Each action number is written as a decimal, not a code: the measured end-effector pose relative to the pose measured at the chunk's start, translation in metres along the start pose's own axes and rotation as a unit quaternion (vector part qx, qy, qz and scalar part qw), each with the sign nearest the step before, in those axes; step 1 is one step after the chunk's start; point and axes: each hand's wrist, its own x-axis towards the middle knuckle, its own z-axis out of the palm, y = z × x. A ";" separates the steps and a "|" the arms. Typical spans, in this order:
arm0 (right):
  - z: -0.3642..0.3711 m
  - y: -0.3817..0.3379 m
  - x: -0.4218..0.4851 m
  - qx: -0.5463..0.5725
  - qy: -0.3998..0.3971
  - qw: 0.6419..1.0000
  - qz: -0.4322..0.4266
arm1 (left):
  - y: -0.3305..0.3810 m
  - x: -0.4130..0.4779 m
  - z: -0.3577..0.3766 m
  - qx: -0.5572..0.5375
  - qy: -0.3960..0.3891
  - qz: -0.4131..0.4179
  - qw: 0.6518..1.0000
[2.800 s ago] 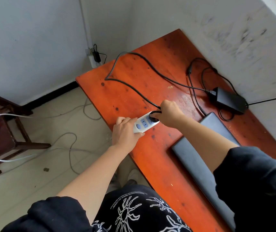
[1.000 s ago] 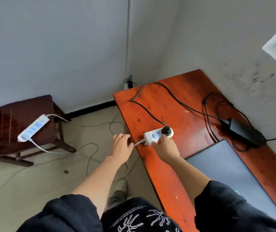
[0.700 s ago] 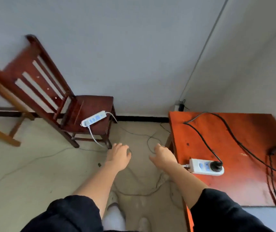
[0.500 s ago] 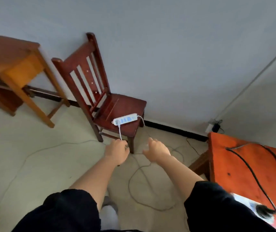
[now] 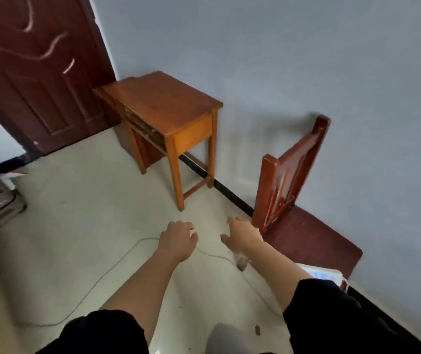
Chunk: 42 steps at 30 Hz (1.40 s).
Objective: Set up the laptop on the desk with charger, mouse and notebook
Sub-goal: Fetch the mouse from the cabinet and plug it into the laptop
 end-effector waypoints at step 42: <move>-0.224 -0.616 0.930 -0.008 -0.017 0.998 -0.062 | -0.546 0.858 -0.486 0.054 0.033 -0.065 0.996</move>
